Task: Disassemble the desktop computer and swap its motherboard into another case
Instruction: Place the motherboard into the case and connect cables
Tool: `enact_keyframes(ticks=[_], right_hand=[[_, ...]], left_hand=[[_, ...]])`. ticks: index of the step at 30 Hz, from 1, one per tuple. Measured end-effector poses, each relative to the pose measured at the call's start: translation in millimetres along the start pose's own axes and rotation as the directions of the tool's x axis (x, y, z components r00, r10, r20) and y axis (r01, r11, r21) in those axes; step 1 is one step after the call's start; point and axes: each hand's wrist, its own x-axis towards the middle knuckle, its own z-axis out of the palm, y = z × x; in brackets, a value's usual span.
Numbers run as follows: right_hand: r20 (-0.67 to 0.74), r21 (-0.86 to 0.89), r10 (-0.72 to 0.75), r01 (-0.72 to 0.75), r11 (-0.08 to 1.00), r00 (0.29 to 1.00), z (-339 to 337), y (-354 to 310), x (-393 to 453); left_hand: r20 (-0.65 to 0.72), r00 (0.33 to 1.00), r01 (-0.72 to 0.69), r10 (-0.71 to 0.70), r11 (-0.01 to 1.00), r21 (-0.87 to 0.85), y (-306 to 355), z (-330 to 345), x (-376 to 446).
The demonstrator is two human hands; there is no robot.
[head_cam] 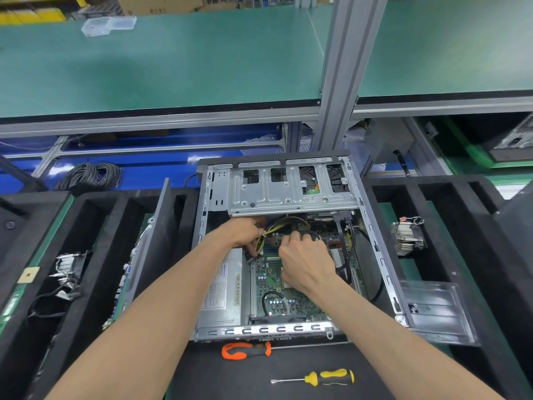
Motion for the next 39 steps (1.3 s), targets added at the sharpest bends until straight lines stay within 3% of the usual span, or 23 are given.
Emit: enact_keyframes(ticks=[11,26,34,39], right_hand=[[0.029,-0.031,-0.021,0.022,0.999,0.999,-2.3,-1.0,0.7],[-0.013,0.161,-0.022,0.024,0.987,1.000,0.7,8.3,5.2],[-0.089,0.015,0.049,-0.048,0.999,0.995,0.2,10.0,1.4],[-0.067,-0.008,0.062,-0.063,0.998,0.996,-0.7,8.9,1.2]], left_hand=[[0.012,0.999,-0.035,0.036,0.998,-0.053,-4.2,1.9,6.5],[-0.040,0.992,-0.116,0.116,0.993,0.001,-13.9,5.0,16.4],[-0.048,0.992,-0.117,0.118,0.993,0.006,-12.9,3.9,14.5],[-0.065,0.989,-0.127,0.130,0.991,0.042,-9.4,2.4,9.4]])
